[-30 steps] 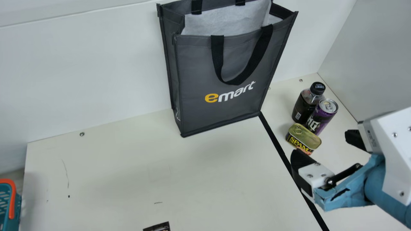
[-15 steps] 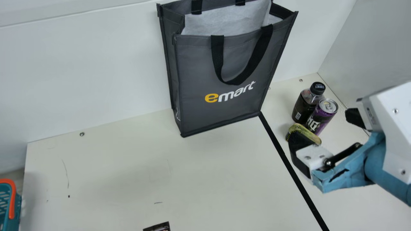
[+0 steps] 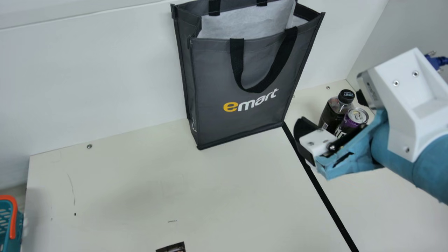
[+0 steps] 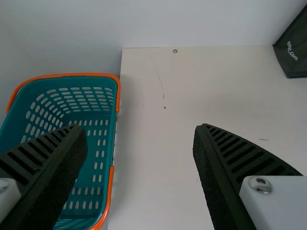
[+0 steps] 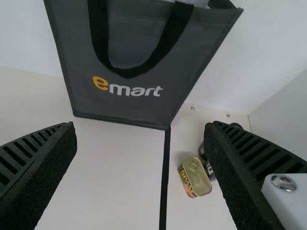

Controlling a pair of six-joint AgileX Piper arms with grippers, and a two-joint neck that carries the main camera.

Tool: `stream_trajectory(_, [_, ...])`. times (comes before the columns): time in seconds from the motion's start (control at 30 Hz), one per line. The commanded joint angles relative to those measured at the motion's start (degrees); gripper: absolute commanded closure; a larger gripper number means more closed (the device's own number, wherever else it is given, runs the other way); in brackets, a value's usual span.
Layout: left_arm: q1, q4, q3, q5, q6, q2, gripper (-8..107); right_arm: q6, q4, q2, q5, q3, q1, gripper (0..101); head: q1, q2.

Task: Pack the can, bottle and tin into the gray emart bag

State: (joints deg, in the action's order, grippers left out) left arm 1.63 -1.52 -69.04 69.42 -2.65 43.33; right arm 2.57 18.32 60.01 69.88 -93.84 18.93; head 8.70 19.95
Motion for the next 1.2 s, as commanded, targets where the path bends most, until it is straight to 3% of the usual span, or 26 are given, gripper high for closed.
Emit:
stream_trajectory(0.0, [0.0, 0.0, 0.0, 0.0, 0.0, 0.0, 9, 0.19, 0.65, 0.94, 0.02, -0.89, 0.82, 10, 1.3, 0.05])
stream_trajectory(0.3, [0.0, 0.0, 0.0, 0.0, 0.0, 0.0, 9, -1.1, 0.66, 5.07, 0.02, -5.99, 1.59, 10, 1.3, 0.05])
stream_trajectory(0.53, [0.0, 0.0, 0.0, 0.0, 0.0, 0.0, 9, -5.02, -2.11, 8.74, 0.02, -11.28, -0.76, 10, 1.3, 0.05])
stream_trajectory(1.17, [0.0, 0.0, 0.0, 0.0, 0.0, 0.0, 9, -27.0, -17.15, 19.87, 0.02, -23.84, -11.85, 10, 1.3, 0.05])
